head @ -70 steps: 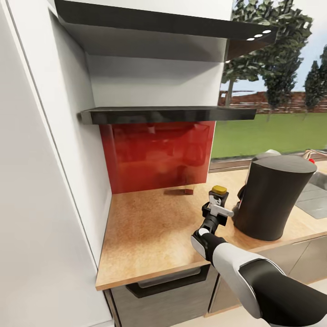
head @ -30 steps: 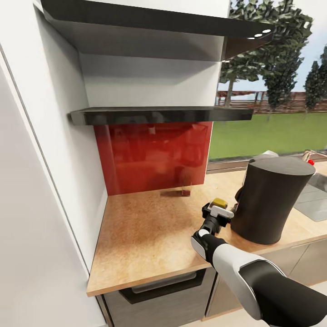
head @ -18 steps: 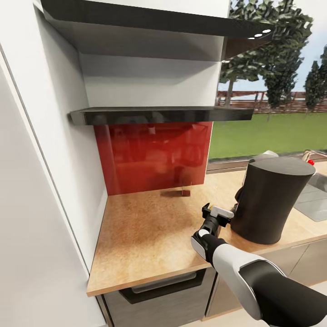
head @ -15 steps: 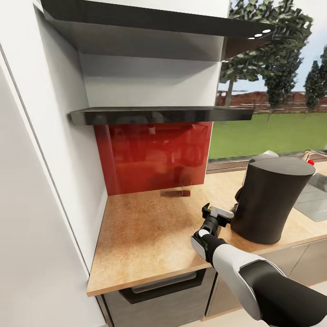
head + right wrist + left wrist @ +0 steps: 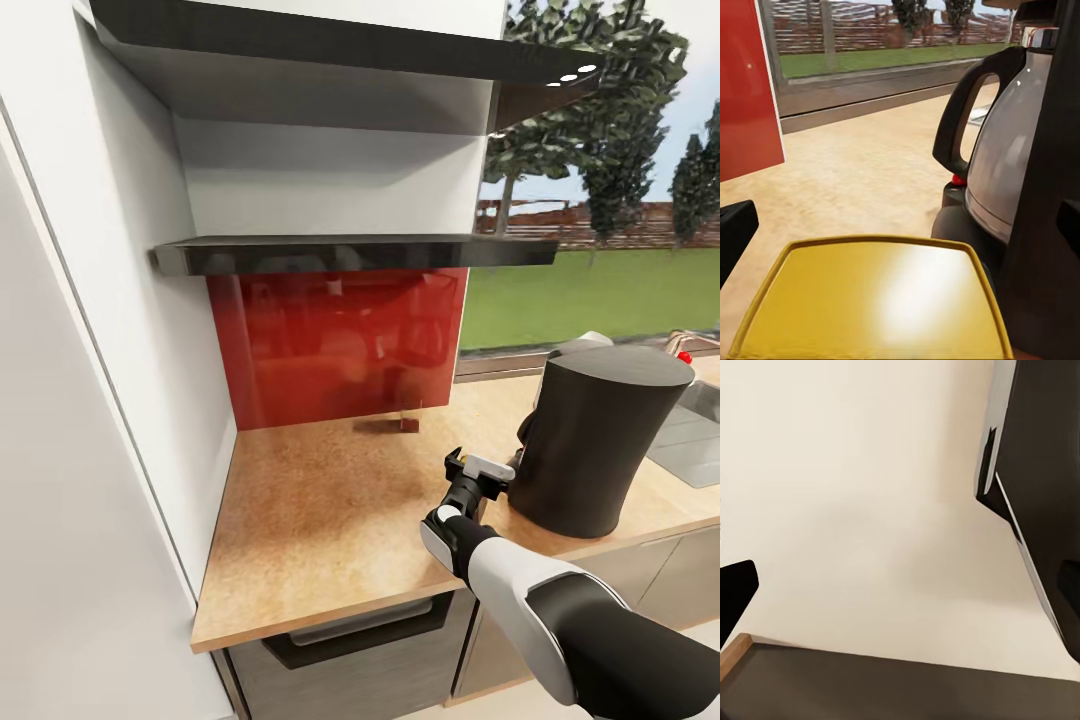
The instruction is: Set up a coffee station on the kitchen countertop: keep the coffee maker on the countertop, move the bottle of coffee from the kitchen shelf to the counter next to the coffee maker, place a paper coffee filter on top of the coffee maker, put the saucer next to the coffee maker with the coffee cup on the saucer, and place the electric kettle next to the coffee maker.
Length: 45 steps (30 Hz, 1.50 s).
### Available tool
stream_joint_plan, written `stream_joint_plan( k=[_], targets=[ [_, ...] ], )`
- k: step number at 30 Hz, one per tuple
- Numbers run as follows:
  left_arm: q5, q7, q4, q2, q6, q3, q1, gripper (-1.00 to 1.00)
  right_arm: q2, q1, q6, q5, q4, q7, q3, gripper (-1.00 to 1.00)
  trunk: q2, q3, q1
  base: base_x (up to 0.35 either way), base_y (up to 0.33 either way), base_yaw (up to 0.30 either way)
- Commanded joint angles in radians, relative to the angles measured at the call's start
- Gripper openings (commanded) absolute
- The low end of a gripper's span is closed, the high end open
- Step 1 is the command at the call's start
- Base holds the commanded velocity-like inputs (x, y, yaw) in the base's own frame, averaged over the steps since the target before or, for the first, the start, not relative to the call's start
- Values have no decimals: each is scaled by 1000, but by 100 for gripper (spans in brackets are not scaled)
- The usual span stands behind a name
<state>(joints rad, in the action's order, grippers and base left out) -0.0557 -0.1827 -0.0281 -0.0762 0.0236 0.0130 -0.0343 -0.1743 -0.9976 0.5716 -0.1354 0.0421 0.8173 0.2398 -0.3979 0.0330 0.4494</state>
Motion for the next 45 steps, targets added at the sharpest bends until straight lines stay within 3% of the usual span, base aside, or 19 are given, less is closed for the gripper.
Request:
stream_joint_plan(
  k=[1,28,45],
  targets=[
    [-6,-1,-1,-1,3,1,1,100,0,-1,4,-10,-1,1,9,100,-2,2,1,0,0,0],
    [-6,-1,-1,1,5,1,1,100,0,-1,4,-10,-1,0,10,100,-2,2,1,-23,0,0],
    [-6,-1,-1,1,5,1,1,100,0,-1,4,-10,-1,-1,10,100,-2,2,1,-304,0,0]
  ],
)
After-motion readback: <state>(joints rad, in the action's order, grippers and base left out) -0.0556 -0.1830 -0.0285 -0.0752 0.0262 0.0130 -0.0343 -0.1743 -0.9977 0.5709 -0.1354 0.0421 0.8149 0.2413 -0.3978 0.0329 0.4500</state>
